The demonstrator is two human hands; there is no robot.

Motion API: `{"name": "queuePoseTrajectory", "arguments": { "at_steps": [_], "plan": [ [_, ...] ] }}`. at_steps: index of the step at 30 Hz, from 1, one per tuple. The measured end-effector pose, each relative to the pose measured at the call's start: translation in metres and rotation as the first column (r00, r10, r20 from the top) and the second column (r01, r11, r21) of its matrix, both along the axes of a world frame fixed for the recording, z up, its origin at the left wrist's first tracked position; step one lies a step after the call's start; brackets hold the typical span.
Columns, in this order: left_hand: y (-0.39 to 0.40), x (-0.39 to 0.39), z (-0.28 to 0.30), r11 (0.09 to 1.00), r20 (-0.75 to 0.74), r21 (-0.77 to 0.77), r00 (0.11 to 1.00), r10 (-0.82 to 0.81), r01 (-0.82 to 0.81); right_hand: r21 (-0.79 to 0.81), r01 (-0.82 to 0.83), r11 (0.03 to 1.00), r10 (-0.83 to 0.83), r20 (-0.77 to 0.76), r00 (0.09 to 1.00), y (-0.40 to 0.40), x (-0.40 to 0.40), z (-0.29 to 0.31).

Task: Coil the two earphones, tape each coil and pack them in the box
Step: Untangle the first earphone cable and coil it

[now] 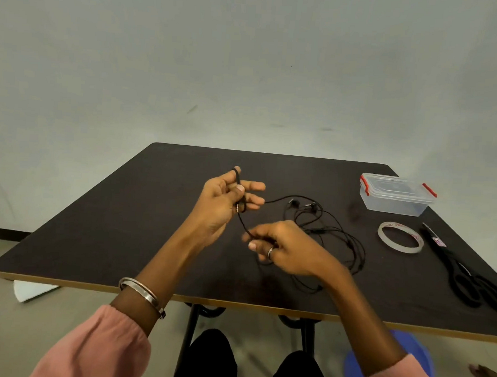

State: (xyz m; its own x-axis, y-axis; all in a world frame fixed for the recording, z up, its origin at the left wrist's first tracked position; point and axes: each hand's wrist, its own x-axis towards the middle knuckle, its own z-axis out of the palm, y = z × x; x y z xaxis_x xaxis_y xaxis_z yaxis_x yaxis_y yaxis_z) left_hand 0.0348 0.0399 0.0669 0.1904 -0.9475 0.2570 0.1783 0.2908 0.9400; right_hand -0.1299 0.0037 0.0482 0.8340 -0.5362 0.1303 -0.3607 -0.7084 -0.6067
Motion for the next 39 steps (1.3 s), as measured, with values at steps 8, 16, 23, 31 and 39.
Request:
{"name": "queuePoseTrajectory", "arguments": {
  "at_steps": [8,16,23,31,39],
  "plan": [
    [0.013,-0.008,-0.019,0.980,0.375,0.147,0.909,-0.184,0.138,-0.018,0.124,0.992,-0.114,0.276,0.954,-0.016,-0.013,0.059],
    [0.023,-0.015,-0.008,0.862,-0.150,-0.011,0.851,-0.503,0.507,0.276,0.145,0.950,-0.280,0.553,0.785,-0.045,-0.008,0.032],
    [0.012,-0.006,0.005,0.978,-0.280,-0.041,0.937,-0.210,0.207,0.167,0.107,0.980,-0.155,0.306,0.939,-0.011,0.003,-0.012],
    [0.000,-0.003,-0.010,0.980,0.091,0.034,0.977,0.191,-0.195,-0.230,0.048,0.972,-0.039,0.043,0.998,0.011,0.000,0.008],
    [0.020,-0.013,-0.026,0.971,0.345,0.145,0.910,-0.231,0.192,0.211,0.164,0.964,-0.254,0.530,0.809,-0.019,-0.015,0.060]
  ]
}}
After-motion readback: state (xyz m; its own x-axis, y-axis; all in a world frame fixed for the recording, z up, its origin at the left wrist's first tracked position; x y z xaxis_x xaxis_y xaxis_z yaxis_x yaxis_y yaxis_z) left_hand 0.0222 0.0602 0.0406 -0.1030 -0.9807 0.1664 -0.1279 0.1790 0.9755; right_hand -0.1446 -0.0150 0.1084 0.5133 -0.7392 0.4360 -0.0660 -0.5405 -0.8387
